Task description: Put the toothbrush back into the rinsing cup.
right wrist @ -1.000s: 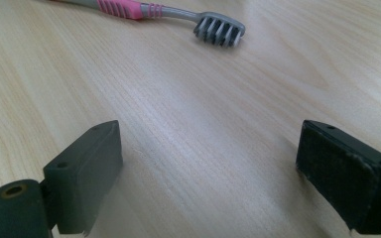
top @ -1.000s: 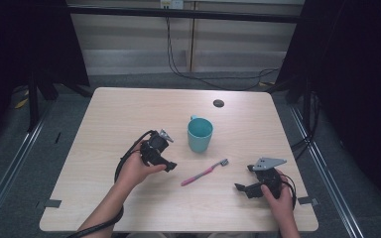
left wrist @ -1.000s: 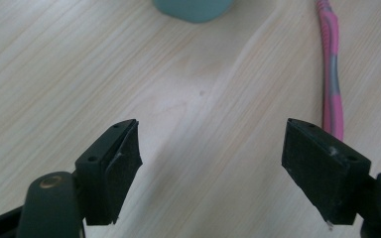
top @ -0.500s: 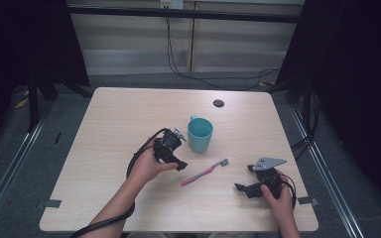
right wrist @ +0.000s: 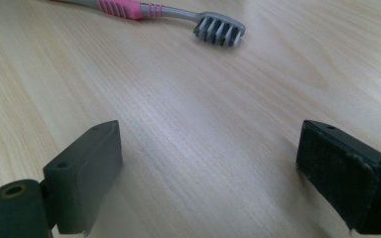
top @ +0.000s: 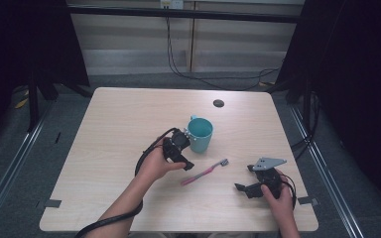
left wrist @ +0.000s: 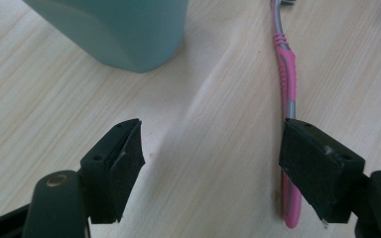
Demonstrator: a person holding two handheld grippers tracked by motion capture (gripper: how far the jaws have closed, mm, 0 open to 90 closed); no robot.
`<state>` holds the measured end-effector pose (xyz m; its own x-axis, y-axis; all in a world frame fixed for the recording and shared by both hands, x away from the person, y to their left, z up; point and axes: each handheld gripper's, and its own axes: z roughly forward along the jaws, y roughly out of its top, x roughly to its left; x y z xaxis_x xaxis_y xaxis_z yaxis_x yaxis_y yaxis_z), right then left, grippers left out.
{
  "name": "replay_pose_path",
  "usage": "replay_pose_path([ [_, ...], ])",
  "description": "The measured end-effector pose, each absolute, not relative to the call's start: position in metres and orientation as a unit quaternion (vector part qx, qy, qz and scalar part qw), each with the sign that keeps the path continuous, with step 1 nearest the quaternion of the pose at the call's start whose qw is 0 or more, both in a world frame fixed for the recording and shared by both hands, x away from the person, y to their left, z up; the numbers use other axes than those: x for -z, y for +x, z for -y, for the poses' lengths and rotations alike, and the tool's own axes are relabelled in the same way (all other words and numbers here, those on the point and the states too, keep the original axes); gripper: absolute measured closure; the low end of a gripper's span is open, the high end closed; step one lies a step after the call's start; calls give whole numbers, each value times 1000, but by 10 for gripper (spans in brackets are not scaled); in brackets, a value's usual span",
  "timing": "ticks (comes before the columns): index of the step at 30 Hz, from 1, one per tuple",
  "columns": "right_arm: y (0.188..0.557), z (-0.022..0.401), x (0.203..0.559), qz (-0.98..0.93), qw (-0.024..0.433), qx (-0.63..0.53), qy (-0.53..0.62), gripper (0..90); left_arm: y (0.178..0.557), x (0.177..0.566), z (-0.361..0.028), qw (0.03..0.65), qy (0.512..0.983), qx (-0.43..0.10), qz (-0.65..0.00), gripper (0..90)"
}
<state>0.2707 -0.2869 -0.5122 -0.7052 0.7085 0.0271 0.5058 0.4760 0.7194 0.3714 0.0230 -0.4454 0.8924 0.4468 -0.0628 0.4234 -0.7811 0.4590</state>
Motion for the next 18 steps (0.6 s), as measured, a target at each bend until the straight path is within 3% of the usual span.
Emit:
replay_pose_path([
  [18,271,287,512,-848,139,-366,358,103,371,452,-7,225,948,-19,-223,268],
])
